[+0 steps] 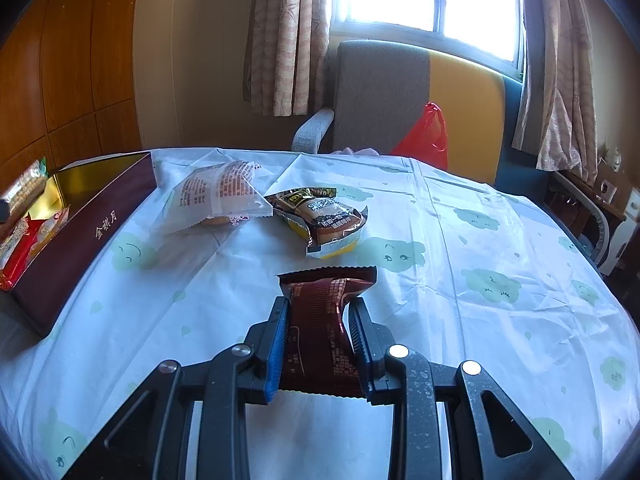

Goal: Organize snacks
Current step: 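Carry the cracker pack into the tin box and open the left gripper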

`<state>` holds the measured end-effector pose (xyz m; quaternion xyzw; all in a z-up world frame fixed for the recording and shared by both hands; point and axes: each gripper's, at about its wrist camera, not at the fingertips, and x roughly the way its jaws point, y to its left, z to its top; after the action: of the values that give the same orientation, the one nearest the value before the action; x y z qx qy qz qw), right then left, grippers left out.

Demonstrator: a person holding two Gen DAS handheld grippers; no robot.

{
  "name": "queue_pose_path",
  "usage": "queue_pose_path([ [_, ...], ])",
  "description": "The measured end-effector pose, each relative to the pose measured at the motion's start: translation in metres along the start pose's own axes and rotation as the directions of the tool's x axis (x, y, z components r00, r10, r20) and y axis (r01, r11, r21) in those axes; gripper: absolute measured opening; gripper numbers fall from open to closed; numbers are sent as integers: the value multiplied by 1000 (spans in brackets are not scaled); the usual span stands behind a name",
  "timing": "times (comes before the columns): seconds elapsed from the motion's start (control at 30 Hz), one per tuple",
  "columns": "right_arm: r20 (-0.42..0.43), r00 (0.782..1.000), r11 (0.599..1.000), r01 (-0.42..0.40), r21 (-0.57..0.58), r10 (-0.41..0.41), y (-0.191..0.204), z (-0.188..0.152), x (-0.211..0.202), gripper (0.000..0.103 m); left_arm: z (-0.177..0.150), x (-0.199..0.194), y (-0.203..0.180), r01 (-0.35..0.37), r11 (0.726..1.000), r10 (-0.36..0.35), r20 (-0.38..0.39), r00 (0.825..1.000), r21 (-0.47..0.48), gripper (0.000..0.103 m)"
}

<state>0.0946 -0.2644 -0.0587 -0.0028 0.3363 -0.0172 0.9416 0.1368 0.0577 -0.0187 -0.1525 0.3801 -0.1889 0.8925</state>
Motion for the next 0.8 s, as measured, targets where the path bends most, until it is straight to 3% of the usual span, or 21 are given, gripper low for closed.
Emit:
queue_pose_path([
  [0.17,0,1000,1000,2,0,-2,0,0,0,31,3,15,18,33,997,-40,-107,993,-65,48],
  [0.3,-2,1000,1000,4,-4,-4,0,0,0,31,2,30,21,-6,1000,2,-186,982,-20,48],
  [0.37,-5,1000,1000,4,-5,-4,0,0,1,31,1,36,23,-72,997,73,-212,975,14,48],
  [0.47,-7,1000,1000,6,-7,-6,0,0,2,31,4,40,34,-158,987,160,-218,963,23,48],
  [0.6,-9,1000,1000,6,-8,-6,0,0,2,31,9,36,51,-200,979,188,-201,961,-41,48],
  [0.8,-14,1000,1000,8,-13,-8,0,0,2,31,-1,24,43,-230,973,226,-163,960,-6,49],
])
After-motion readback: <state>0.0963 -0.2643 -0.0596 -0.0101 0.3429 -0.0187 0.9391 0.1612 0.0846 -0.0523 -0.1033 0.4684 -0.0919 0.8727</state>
